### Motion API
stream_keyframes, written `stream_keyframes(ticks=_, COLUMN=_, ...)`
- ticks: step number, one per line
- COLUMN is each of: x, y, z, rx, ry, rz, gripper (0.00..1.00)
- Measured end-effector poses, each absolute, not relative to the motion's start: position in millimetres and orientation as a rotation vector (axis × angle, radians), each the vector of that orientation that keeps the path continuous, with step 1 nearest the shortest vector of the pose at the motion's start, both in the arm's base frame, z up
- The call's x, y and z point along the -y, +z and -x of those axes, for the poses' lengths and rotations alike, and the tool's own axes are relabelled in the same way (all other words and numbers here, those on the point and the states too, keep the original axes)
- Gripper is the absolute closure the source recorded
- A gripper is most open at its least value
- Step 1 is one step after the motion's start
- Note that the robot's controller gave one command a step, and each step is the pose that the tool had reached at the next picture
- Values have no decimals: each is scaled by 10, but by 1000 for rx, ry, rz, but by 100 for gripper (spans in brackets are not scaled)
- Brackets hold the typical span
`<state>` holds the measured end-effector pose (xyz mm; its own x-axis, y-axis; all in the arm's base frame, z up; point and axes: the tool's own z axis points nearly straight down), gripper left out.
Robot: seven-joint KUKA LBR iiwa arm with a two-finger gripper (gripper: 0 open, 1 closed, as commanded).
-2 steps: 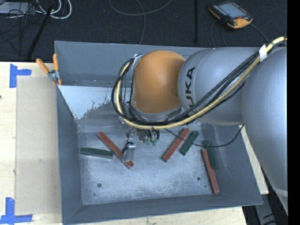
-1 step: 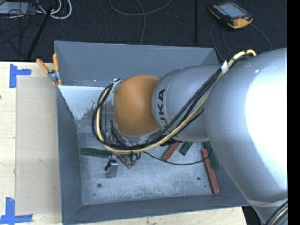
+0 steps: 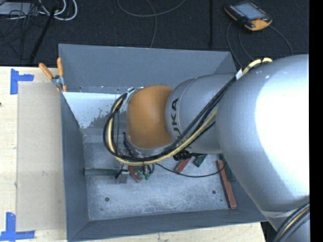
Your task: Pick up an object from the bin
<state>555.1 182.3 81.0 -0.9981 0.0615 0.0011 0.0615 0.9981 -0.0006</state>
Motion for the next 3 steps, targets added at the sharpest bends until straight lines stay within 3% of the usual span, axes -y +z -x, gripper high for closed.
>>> stream_keyframes(ticks=1, x=-1823, y=810, z=-5551, rx=3139, ry=1, rz=98, gripper=100)
stream_keyframes(ticks=2, x=-1553, y=2161, z=-5520, rx=3139, ry=0, rz=149, gripper=100)
stream_keyframes(ticks=3, x=-1554, y=2160, z=-5519, rx=3138, ry=0, rz=150, gripper=100)
